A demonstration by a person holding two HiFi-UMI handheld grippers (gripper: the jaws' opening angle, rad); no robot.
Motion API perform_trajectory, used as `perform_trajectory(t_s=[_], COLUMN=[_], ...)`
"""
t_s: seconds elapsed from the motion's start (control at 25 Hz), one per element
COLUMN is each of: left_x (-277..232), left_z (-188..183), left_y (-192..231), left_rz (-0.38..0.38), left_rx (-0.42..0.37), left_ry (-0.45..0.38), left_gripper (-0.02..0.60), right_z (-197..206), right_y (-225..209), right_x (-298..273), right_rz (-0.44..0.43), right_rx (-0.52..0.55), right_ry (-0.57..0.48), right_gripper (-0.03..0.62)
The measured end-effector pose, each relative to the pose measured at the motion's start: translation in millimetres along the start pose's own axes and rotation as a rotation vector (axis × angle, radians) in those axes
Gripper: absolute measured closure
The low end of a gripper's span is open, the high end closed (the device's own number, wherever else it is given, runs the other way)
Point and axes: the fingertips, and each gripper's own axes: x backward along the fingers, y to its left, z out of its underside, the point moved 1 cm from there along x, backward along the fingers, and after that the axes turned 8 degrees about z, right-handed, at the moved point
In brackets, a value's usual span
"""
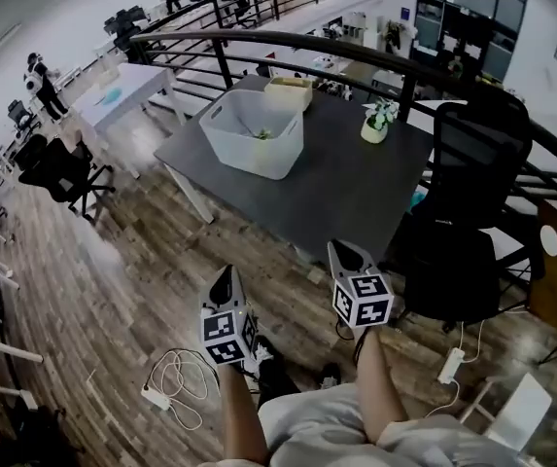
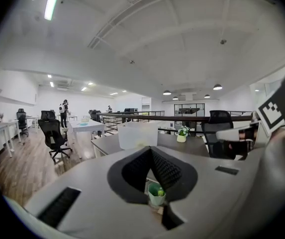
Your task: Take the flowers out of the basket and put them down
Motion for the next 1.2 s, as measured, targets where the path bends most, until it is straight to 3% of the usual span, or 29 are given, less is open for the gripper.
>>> perform_trajectory(t_s=[0.12, 0.28, 0.48, 0.6, 0.76, 0.88, 1.04, 1.2], left_x=[-13.7, -37.4, -74.3, -79.8, -94.2, -111.3, -128.5, -141.9], left_z=[4.3, -12.6, -32.2, -47.3, -66.8, -69.5, -68.1, -63.6], left_y=[22.4, 43.1, 69.9, 94.3, 127.3, 145.1, 162.3, 179.2], left_rz=[-0.012, 0.042, 0.070, 0.065, 0.110, 0.138, 0.193, 0.266], left_rx=[0.005, -0.006, -0.005, -0.074, -0.066, -0.051, -0.089, -0.149], left_ry=[0.043, 0.051, 0.019, 0.029, 0.006, 0.005, 0.031, 0.049], left_gripper=[0.558, 0.558, 0.558, 0.558, 0.558, 0.558, 0.558, 0.558], right_z=[-7.5, -8.1, -31.9, -52.9, -62.0, -63.0, -61.1, -63.6], right_y=[-2.0, -8.5, -11.6, -1.7, 22.2, 54.4, 89.2, 105.3], right_x=[-11.5, -33.5, -72.4, -90.2, -125.4, -151.5, -177.8, -199.7], right_rz=[0.013, 0.016, -0.020, -0.014, 0.013, -0.014, -0.021, 0.018], right_rx=[-0.011, -0.097, 0.013, 0.006, -0.009, 0.015, 0.067, 0.014], right_ry=[0.008, 0.054, 0.113, 0.103, 0.111, 0.120, 0.139, 0.108], right_gripper=[0.580, 0.580, 0.580, 0.580, 0.580, 0.579, 0.580, 0.580])
